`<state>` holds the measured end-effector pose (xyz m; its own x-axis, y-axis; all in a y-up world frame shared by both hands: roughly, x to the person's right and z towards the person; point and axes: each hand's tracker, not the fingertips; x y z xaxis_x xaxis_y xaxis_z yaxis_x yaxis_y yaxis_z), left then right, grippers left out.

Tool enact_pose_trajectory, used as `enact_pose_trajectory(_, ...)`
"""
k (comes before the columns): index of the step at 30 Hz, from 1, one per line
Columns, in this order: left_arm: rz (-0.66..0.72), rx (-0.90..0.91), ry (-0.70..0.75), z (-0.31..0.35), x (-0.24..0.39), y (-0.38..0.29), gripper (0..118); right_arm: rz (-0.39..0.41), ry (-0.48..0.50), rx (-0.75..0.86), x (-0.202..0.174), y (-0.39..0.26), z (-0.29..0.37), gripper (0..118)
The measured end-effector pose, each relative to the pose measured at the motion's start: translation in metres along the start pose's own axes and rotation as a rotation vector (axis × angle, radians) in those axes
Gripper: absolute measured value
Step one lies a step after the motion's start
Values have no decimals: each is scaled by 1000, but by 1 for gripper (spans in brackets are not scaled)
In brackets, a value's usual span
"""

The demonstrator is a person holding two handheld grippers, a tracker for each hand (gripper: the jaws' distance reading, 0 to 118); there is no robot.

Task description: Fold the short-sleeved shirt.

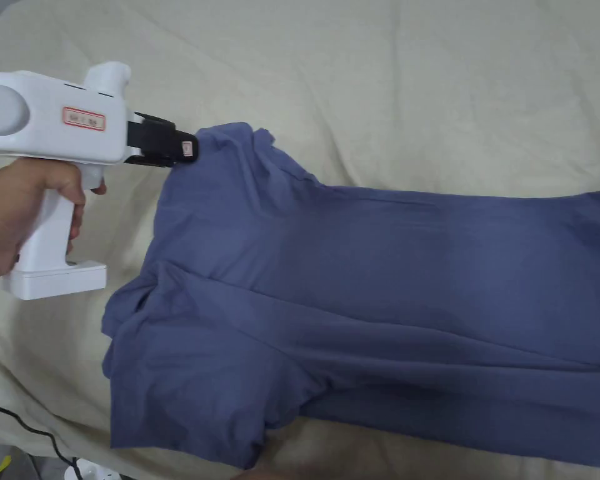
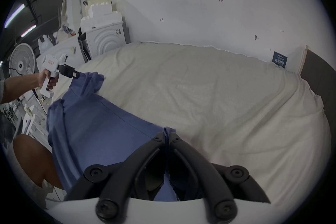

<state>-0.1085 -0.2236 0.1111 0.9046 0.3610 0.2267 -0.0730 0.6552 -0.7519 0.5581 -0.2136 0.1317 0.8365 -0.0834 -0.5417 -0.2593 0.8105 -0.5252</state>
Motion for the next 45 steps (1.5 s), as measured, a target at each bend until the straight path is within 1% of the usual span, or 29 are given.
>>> enact_pose_trajectory(3,10,36,-33,19,5,-3,2,-29,30,15,13,-4,10,4)
enact_pose_trajectory(5,18,61,-50,35,9,-7,2,-72,64,37,16,-4,22,4)
enact_pose_trajectory(10,31,109,-96,73,19,-22,2,-170,111,86,25,-12,56,4)
enact_pose_trajectory(13,41,137,-109,97,28,-34,2,-173,105,90,28,-19,78,4)
enact_pose_trajectory(19,45,185,-152,140,50,-67,2,-198,148,103,26,-36,115,4)
enact_pose_trajectory(22,33,202,-154,159,60,-89,2,-198,157,102,19,-54,135,4)
enact_pose_trajectory(27,71,218,-164,178,60,-127,2,-221,165,84,8,-83,154,4)
enact_pose_trajectory(32,98,197,-131,184,56,-161,2,-240,142,47,21,-114,156,4)
enact_pose_trajectory(35,130,179,-113,180,48,-178,2,-247,129,15,15,-127,153,4)
enact_pose_trajectory(37,125,155,-99,179,47,-186,2,-255,132,2,14,-133,153,4)
enact_pose_trajectory(38,129,146,-97,179,45,-189,2,-245,116,-8,10,-135,155,4)
enact_pose_trajectory(42,155,124,-86,173,39,-202,2,-232,101,-41,13,-145,154,4)
enact_pose_trajectory(45,157,81,-61,160,36,-210,2,-239,90,-59,13,-152,148,4)
